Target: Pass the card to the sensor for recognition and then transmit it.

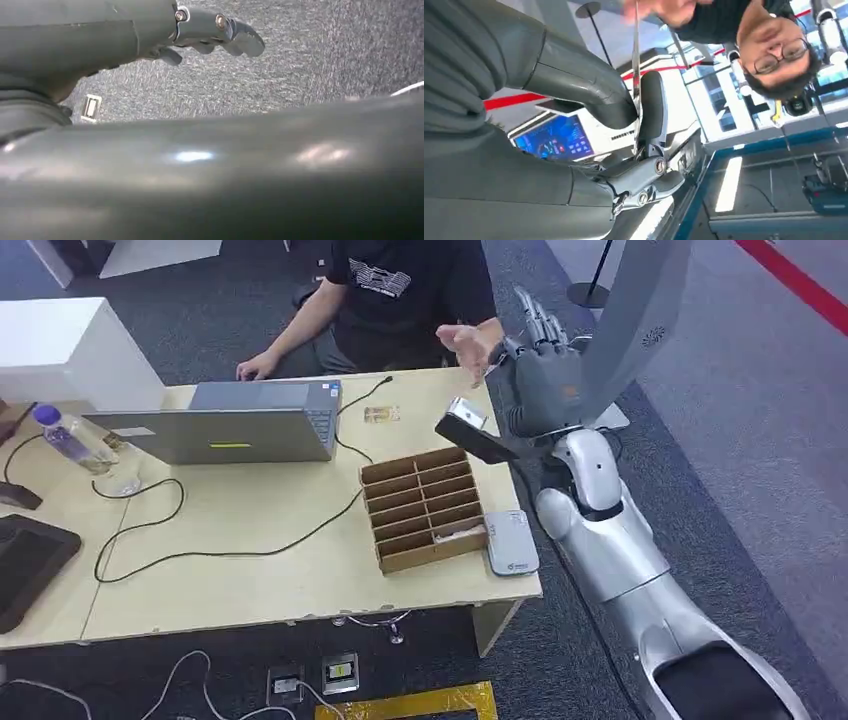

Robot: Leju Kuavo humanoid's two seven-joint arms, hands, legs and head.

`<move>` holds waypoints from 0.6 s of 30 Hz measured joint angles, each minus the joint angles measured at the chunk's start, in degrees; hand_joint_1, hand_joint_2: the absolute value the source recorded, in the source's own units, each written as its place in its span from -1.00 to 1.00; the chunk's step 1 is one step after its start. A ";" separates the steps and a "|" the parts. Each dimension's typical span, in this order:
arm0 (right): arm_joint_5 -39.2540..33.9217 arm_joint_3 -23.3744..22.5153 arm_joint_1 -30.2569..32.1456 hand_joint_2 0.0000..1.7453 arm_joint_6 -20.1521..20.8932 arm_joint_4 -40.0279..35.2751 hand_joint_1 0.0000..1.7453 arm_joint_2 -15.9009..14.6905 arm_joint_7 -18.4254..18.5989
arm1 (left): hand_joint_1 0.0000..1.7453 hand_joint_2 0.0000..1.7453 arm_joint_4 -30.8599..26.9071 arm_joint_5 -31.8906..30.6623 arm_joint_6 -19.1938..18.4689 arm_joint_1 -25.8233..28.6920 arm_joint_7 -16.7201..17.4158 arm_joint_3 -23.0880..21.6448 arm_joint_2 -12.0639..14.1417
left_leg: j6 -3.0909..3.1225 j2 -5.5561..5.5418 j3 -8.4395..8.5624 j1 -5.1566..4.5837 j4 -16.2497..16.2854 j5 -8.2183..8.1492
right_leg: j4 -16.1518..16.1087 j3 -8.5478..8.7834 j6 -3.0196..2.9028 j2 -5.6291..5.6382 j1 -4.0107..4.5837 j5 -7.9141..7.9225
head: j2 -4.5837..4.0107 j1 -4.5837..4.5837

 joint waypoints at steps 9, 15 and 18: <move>2.01 0.09 -3.54 1.00 -0.59 9.37 1.00 1.55 0.26 | -1.00 -1.00 0.00 -0.52 -0.31 -0.99 0.24 -0.87 -0.13 | 0.00 -0.01 -0.03 0.00 0.00 0.00 | 0.00 -0.01 0.00 -0.03 0.00 0.00 | 0.00 0.00; 3.93 0.35 -5.57 1.00 -0.63 14.77 1.00 2.89 0.94 | -1.00 -1.00 0.00 -0.74 -0.50 -1.74 1.20 -1.16 -0.22 | 0.00 -0.01 -0.02 0.00 0.00 0.00 | 0.00 -0.01 0.00 -0.04 0.00 0.00 | 0.00 0.00; 4.06 0.55 -5.90 1.00 -0.92 16.78 1.00 3.08 0.92 | -1.00 -1.00 0.00 -0.98 -0.52 -1.94 1.33 -1.18 -0.28 | 0.00 -0.01 -0.02 0.00 0.00 0.00 | 0.00 -0.01 0.00 -0.04 0.00 0.00 | 0.00 0.00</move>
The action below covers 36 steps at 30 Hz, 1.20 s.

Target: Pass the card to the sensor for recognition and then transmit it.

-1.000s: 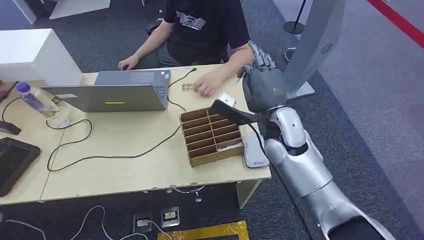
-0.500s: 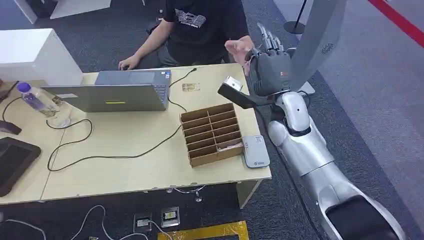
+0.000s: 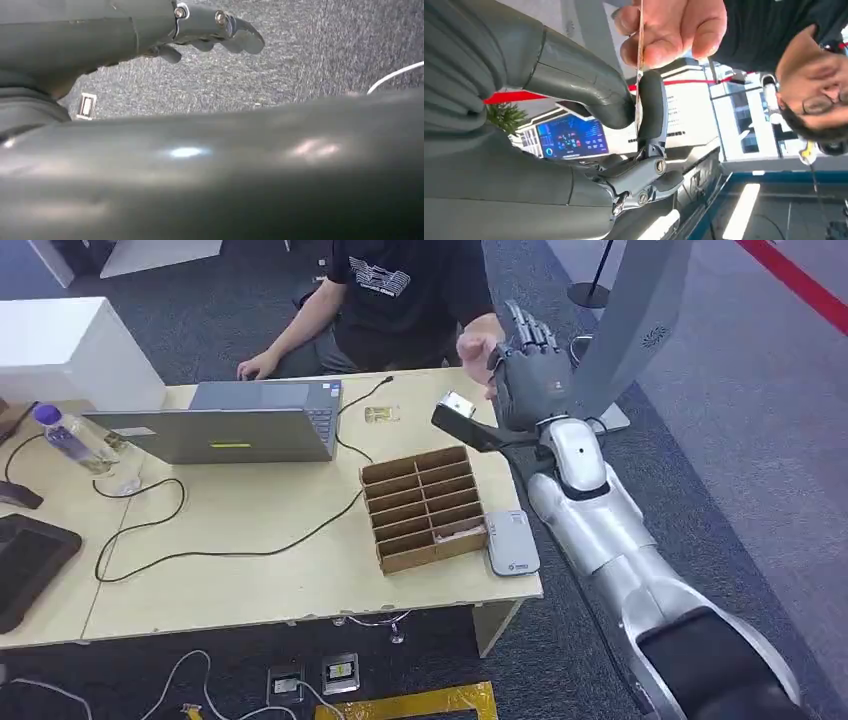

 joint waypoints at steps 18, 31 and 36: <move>2.95 0.46 -0.54 1.00 -3.43 8.86 -1.00 0.24 1.05 | -1.00 -1.00 -0.02 -0.57 -0.46 -0.79 0.50 -1.20 -0.02 | 0.00 0.02 0.00 0.00 0.01 -0.01 | 0.00 -0.06 0.00 0.09 0.00 0.00 | 0.00 0.00; -4.13 -3.58 -4.99 1.00 -4.83 10.56 -1.00 -8.13 -5.01 | -1.00 -1.00 0.00 0.50 -0.44 0.63 0.48 -1.20 -0.04 | 0.01 0.08 -0.05 -0.05 0.04 -0.03 | -0.07 -0.04 0.06 0.08 -0.05 0.05 | 0.00 0.00; -5.14 -4.70 -5.06 1.00 -5.18 11.20 -1.00 -9.96 -3.80 | -1.00 -1.00 0.00 0.53 -0.44 0.41 0.48 -1.20 -0.06 | 0.00 0.22 0.03 -0.03 0.08 -0.08 | -0.09 -0.14 0.08 0.27 -0.03 0.08 | 0.00 -0.04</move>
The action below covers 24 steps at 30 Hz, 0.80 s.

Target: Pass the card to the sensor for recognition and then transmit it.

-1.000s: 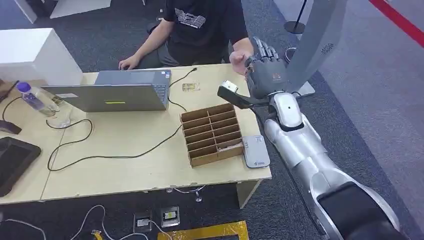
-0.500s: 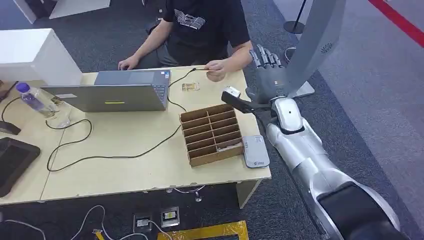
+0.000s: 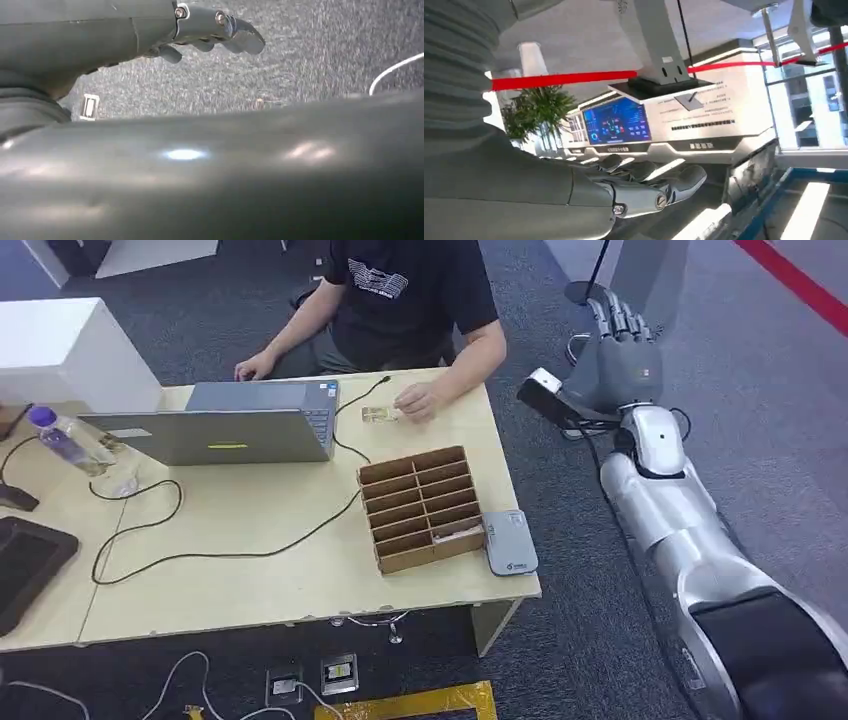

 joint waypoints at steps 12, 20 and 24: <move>-21.51 -12.22 9.13 1.00 -1.38 4.68 -1.00 -20.78 -1.51 | -1.00 -1.00 0.00 3.15 0.87 3.20 -2.32 0.24 -0.18 | 0.22 -0.47 0.09 0.07 0.03 -0.25 | -0.47 0.45 0.15 -0.57 0.07 -0.14 | 0.00 0.04; -41.34 -26.63 35.92 1.00 -5.27 8.89 -1.00 -27.37 2.47 | -1.00 -1.00 0.00 4.68 2.10 4.13 -2.36 0.44 -0.35 | 0.17 -0.67 0.02 0.29 -0.03 -0.55 | -0.61 0.60 0.15 -0.73 0.28 -0.37 | 0.00 -0.02; -47.36 -33.23 41.48 1.00 -7.70 10.58 -1.00 -26.82 9.18 | -1.00 -1.00 0.00 5.51 2.67 4.09 -1.66 0.52 -0.37 | 0.15 -0.59 0.08 0.36 -0.09 -0.54 | -0.58 0.61 0.11 -0.68 0.36 -0.41 | 0.00 0.02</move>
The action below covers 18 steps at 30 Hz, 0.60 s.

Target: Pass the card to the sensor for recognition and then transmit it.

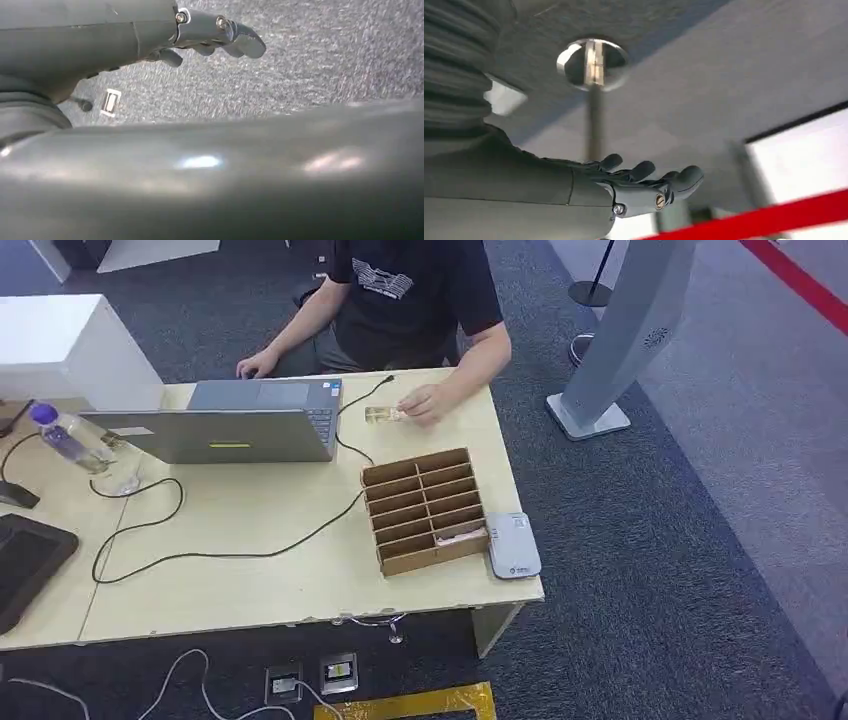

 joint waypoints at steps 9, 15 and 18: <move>-2.29 -11.36 6.65 1.00 -2.27 2.90 -1.00 12.76 3.89 | -1.00 -1.00 0.00 2.38 0.04 -0.27 2.03 1.36 -0.09 | -0.14 0.14 0.11 0.17 -0.01 0.08 | 0.11 0.02 -0.13 0.14 0.17 -0.07 | 0.00 -0.02; -1.74 -22.03 8.17 -1.00 -2.79 4.57 -1.00 24.68 3.82 | -1.00 -1.00 0.00 2.10 -2.45 -0.46 2.91 1.60 0.20 | -0.26 0.26 0.11 0.21 -0.02 0.11 | 0.23 -0.03 -0.24 0.29 0.21 -0.08 | 0.00 -0.07; 8.79 -27.03 8.28 -1.00 -2.88 4.85 -1.00 28.10 1.94 | -1.00 -1.00 0.00 2.18 -2.86 -0.56 2.82 1.81 0.52 | -0.29 0.32 0.13 0.20 -0.02 0.11 | 0.28 -0.04 -0.27 0.34 0.21 -0.08 | 0.00 -0.02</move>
